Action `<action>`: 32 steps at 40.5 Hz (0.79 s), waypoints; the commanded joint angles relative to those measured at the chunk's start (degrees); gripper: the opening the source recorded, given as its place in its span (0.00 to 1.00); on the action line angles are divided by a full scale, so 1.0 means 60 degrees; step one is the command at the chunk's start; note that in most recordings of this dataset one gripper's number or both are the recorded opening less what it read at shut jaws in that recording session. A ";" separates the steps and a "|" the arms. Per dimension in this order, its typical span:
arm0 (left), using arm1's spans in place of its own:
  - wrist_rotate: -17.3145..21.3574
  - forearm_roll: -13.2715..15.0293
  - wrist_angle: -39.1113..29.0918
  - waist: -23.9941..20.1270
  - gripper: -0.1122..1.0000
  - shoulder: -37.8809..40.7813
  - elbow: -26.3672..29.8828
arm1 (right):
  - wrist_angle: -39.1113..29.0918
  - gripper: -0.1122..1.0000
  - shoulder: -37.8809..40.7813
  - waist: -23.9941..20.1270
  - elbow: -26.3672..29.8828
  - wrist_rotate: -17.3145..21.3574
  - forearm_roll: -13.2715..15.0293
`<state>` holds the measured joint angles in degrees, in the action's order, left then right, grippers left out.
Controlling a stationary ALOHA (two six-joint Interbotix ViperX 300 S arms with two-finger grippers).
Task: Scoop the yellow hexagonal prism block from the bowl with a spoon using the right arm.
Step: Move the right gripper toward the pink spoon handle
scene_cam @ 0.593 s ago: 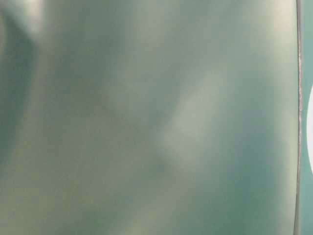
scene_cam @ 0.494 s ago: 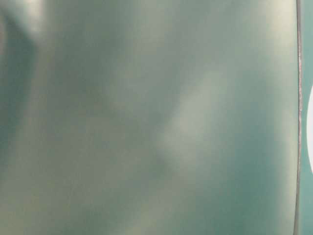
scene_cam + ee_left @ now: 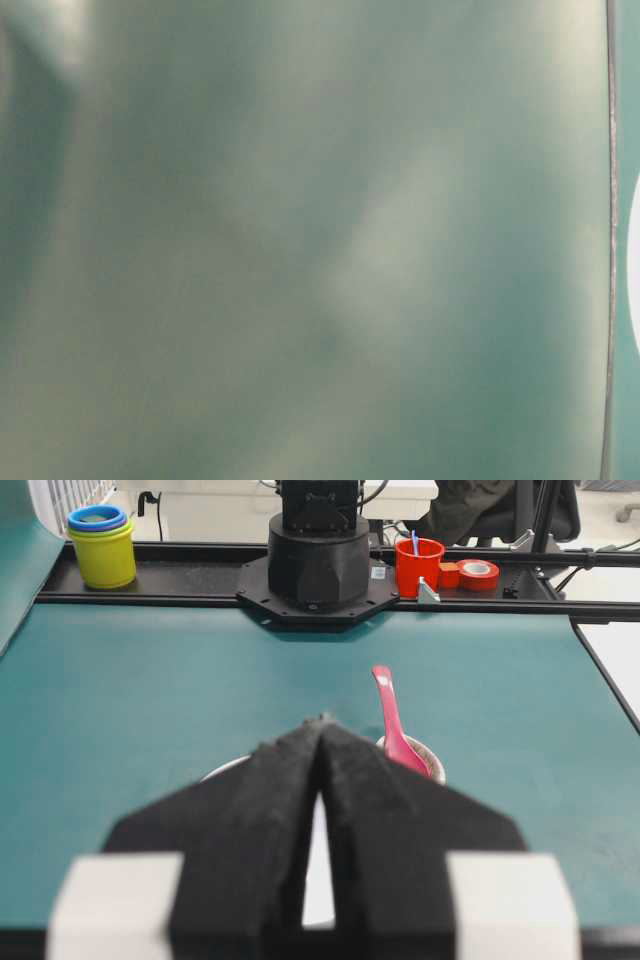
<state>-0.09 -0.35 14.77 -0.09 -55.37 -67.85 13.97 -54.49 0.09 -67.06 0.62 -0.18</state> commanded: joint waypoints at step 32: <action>-0.0044 -0.0029 0.0029 -0.0029 0.09 0.0161 0.0234 | 0.0938 0.50 0.3105 -0.0571 -0.0059 0.0732 -0.0117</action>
<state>-0.18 -0.35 14.77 -0.09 -54.93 -67.85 17.75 -37.88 -2.46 -68.03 4.83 -0.79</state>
